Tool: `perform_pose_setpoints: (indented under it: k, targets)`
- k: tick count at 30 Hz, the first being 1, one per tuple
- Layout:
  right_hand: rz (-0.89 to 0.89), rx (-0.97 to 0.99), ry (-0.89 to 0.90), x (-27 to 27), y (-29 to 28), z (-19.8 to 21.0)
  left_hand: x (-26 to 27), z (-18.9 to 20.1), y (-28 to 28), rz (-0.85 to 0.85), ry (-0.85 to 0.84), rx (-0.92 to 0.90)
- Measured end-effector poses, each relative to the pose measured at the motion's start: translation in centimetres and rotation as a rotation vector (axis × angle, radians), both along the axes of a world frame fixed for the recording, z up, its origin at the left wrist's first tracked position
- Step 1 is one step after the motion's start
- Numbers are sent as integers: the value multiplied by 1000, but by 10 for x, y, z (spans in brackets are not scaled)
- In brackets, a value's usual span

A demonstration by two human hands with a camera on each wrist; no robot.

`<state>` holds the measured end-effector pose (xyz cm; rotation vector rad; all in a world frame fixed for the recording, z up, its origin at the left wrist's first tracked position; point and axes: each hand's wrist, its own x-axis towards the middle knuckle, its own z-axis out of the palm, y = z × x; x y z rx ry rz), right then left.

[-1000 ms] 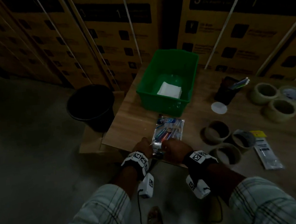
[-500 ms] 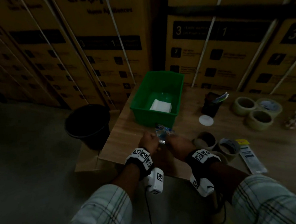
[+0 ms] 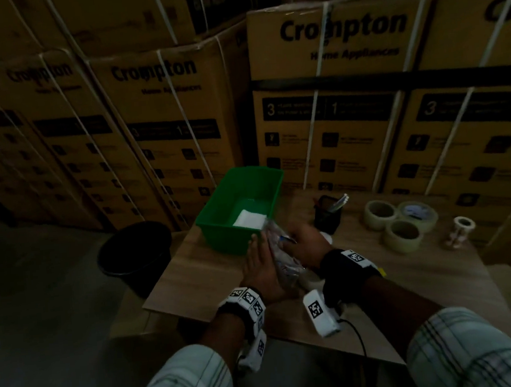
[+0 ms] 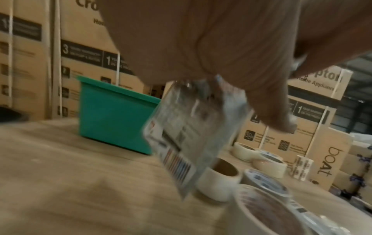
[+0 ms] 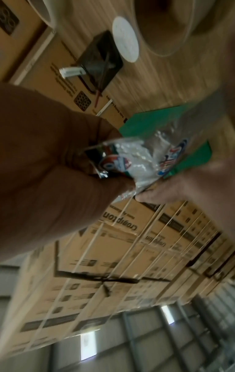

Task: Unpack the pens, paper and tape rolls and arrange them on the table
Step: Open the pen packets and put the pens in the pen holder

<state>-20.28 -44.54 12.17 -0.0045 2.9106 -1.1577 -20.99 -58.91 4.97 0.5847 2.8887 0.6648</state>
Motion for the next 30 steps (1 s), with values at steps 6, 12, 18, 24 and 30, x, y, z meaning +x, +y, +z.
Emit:
perform_pose_setpoints:
  k: [6, 12, 18, 24, 30]
  targets:
    - [59, -104, 50, 19, 40, 7, 8, 28, 46, -26, 79, 117]
    - [62, -330, 80, 32, 78, 10, 13, 30, 69, -47, 125, 190]
    - [-20, -394, 132, 31, 99, 3, 11, 25, 80, -66, 87, 283]
    - [-58, -460, -5, 11, 126, -9, -15, 18, 96, -120, 99, 242]
    - [-84, -337, -106, -28, 146, -13, -50, 17, 118, -191, 66, 156]
